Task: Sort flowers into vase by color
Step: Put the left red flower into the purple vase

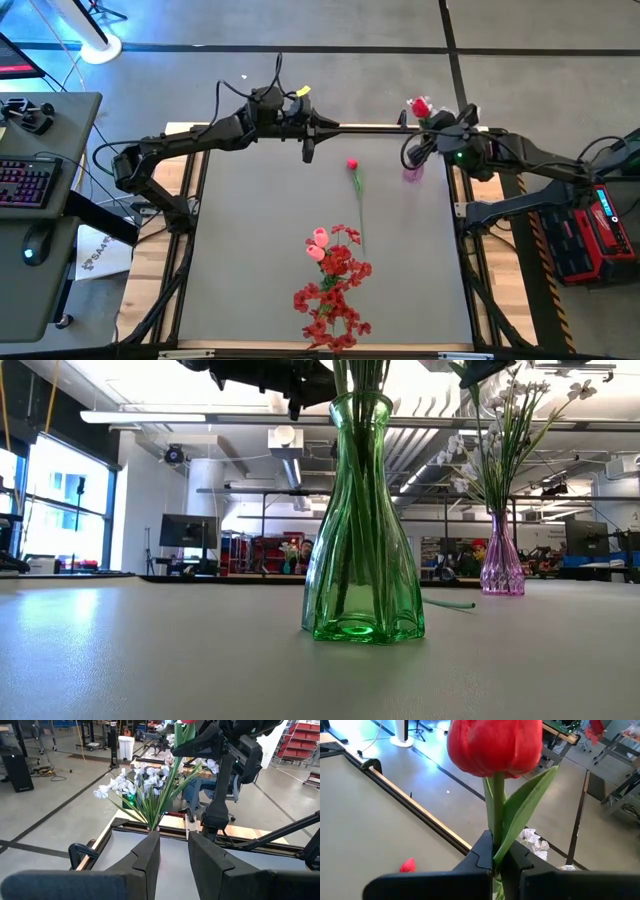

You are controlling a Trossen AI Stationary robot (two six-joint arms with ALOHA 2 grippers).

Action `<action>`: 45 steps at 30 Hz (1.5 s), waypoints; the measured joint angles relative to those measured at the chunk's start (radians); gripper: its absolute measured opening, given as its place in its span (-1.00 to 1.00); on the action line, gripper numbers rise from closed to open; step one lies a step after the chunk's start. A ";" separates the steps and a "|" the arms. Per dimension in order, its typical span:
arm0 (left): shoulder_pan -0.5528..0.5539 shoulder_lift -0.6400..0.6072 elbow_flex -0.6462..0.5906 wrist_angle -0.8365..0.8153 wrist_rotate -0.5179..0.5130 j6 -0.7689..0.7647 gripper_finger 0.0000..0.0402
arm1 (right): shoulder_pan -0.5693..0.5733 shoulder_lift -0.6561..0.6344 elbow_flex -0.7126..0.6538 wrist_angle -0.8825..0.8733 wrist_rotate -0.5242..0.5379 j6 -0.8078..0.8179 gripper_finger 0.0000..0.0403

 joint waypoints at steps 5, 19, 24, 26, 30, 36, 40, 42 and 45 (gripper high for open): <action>0.000 0.000 0.000 -0.002 0.000 -0.027 -0.55 | 0.000 -0.001 0.000 0.000 0.007 -0.001 -1.00; 0.007 -0.042 -0.002 -0.032 -0.005 -0.079 -0.55 | -0.003 -0.048 0.000 -0.043 0.050 -0.008 -1.00; 0.012 -0.063 -0.001 -0.051 -0.030 -0.073 -0.55 | -0.002 -0.047 0.002 -0.073 0.041 0.018 -1.00; 0.013 -0.064 -0.001 -0.063 -0.044 -0.073 -0.55 | -0.002 -0.047 0.002 -0.076 0.041 0.015 -1.00; 0.015 -0.066 -0.001 -0.066 -0.050 -0.072 -0.55 | -0.002 -0.048 0.002 -0.030 0.029 -0.014 -1.00; 0.020 -0.066 -0.001 -0.097 -0.056 -0.078 -0.55 | -0.002 -0.045 0.002 -0.017 0.002 -0.027 -1.00; 0.020 -0.066 -0.001 -0.118 -0.056 -0.078 -0.55 | -0.003 -0.048 0.002 -0.001 -0.001 -0.043 -1.00; 0.017 -0.066 -0.001 -0.130 -0.057 -0.078 -0.55 | -0.003 -0.047 0.002 -0.003 -0.021 -0.039 -1.00; 0.012 -0.066 -0.001 -0.147 -0.066 -0.079 -0.55 | -0.003 -0.048 0.002 -0.029 -0.051 0.004 -1.00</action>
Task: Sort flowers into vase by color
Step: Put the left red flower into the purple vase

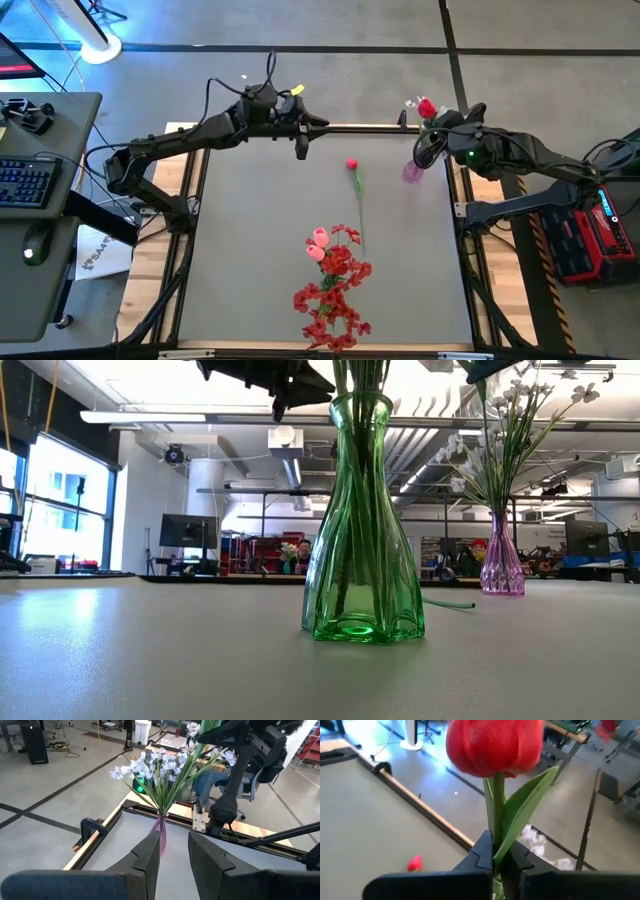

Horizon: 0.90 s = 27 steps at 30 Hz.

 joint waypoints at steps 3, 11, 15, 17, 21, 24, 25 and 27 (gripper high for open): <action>0.000 0.000 0.000 -0.007 0.000 0.000 -0.55 | 0.000 0.007 0.000 -0.075 -0.018 0.065 -1.00; 0.000 0.000 0.000 -0.009 -0.019 0.000 -0.55 | 0.000 0.055 -0.001 -0.117 -0.002 0.100 -1.00; 0.000 0.000 0.000 -0.011 -0.019 0.000 -0.55 | 0.000 0.086 -0.001 -0.113 0.003 0.150 -1.00; -0.003 0.000 0.000 -0.019 -0.019 0.000 -0.55 | 0.000 0.099 -0.001 -0.129 0.031 0.214 -1.00; -0.012 0.000 0.000 -0.035 -0.035 0.000 -0.55 | -0.022 0.119 0.000 -0.197 0.120 0.381 -1.00; -0.018 0.000 0.000 -0.045 -0.040 0.006 -0.55 | -0.061 0.121 0.000 -0.219 0.112 0.453 -1.00; -0.022 0.000 0.000 -0.044 -0.041 0.006 -0.55 | -0.071 0.121 0.000 -0.219 0.099 0.469 -1.00; -0.028 0.000 0.000 -0.044 -0.042 0.009 -0.55 | -0.085 0.121 0.000 -0.219 0.069 0.499 -1.00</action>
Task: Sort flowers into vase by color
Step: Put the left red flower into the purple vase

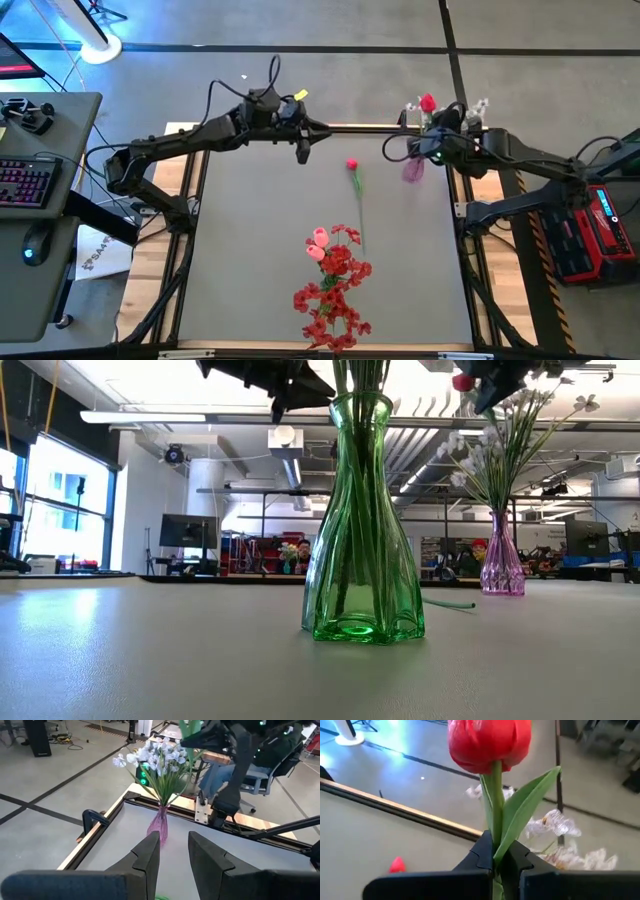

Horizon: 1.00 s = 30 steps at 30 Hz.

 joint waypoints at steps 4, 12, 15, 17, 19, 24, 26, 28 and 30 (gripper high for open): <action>-0.006 0.000 0.000 -0.004 0.000 0.009 -0.55 | -0.016 0.013 -0.002 -0.010 -0.014 0.030 -1.00; -0.005 0.000 0.000 -0.022 -0.003 0.019 -0.55 | -0.037 0.018 -0.003 0.077 0.031 -0.029 -1.00; -0.005 0.000 0.000 -0.023 -0.003 0.027 -0.55 | -0.048 0.042 -0.003 0.040 0.030 0.006 -1.00; -0.005 0.000 0.000 -0.026 -0.003 0.029 -0.55 | -0.048 0.061 -0.003 0.028 0.031 0.021 -1.00; -0.005 0.000 0.000 -0.031 -0.003 0.033 -0.55 | -0.048 0.085 -0.002 0.018 0.031 0.043 -1.00; -0.005 0.000 0.000 -0.054 -0.003 0.044 -0.55 | -0.048 0.145 -0.002 -0.028 0.029 0.074 -1.00; -0.005 0.000 0.000 -0.058 -0.003 0.045 -0.55 | -0.048 0.165 -0.002 -0.053 0.030 0.098 -1.00; -0.005 0.000 0.000 -0.067 -0.003 0.045 -0.55 | -0.048 0.178 -0.002 -0.072 0.031 0.118 -1.00; -0.005 0.000 0.000 -0.083 -0.015 0.045 -0.55 | -0.048 0.183 -0.002 -0.080 0.029 0.120 -0.99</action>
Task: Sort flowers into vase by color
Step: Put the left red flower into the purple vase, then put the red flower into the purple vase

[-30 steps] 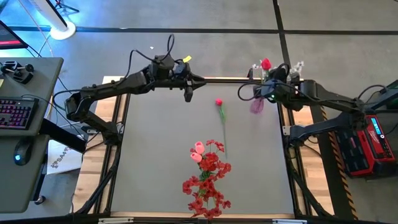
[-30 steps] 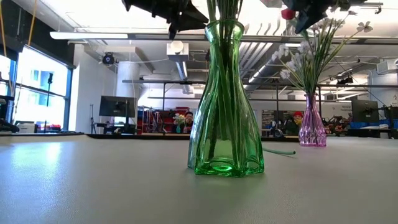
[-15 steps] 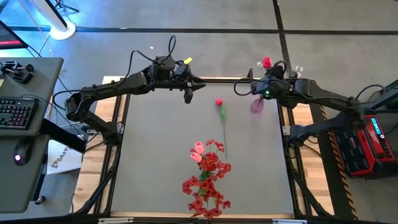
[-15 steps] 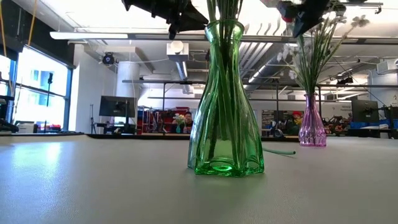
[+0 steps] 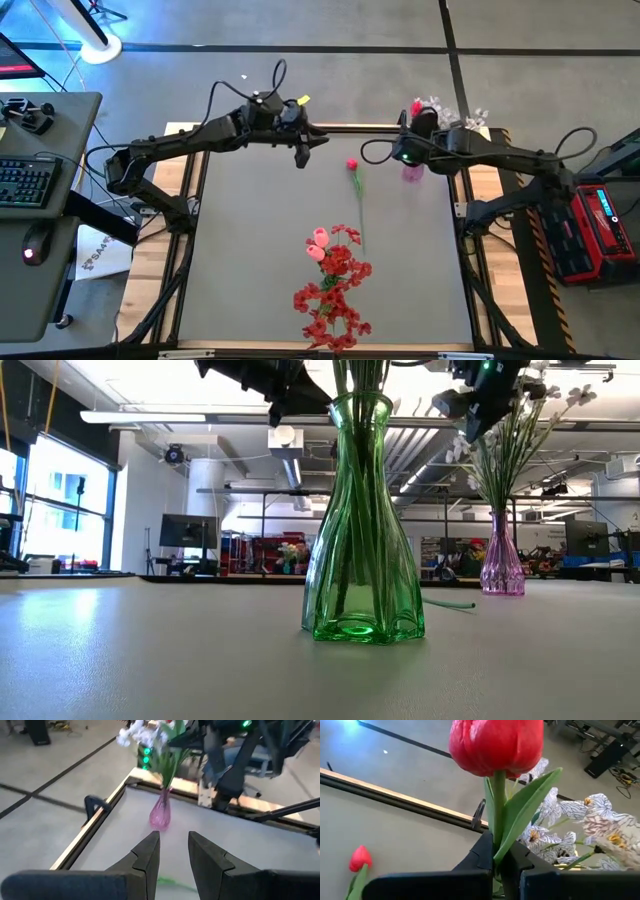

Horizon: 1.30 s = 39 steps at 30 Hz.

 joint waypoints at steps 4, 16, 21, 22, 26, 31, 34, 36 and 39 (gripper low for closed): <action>0.000 0.000 0.000 -0.054 -0.051 -0.013 -0.55 | 0.000 -0.015 0.000 0.003 -0.067 -0.003 -0.80; 0.000 0.002 -0.017 -0.072 -0.118 -0.074 -0.55 | -0.027 -0.182 0.000 0.089 -0.190 -0.035 0.37; -0.007 0.003 -0.082 0.001 -0.106 -0.126 -0.55 | -0.015 -0.275 0.001 0.245 -0.254 -0.115 0.48; -0.007 0.003 -0.098 0.020 -0.106 -0.142 -0.55 | -0.011 -0.290 0.001 0.279 -0.263 -0.146 0.48; -0.006 0.004 -0.154 0.045 -0.107 -0.195 -0.55 | 0.012 -0.317 0.002 0.445 -0.387 -0.343 0.48; -0.013 0.003 -0.182 0.074 -0.097 -0.208 -0.55 | 0.041 -0.277 0.002 0.646 -0.618 -0.499 0.47; -0.020 -0.005 -0.181 0.109 -0.089 -0.204 -0.55 | 0.051 -0.223 0.002 0.642 -0.668 -0.511 0.42; -0.020 -0.018 -0.181 0.117 -0.087 -0.204 -0.55 | 0.051 -0.177 0.002 0.589 -0.715 -0.482 0.38; -0.019 -0.048 -0.181 0.112 -0.088 -0.190 -0.55 | 0.050 -0.097 0.002 0.479 -0.759 -0.422 0.34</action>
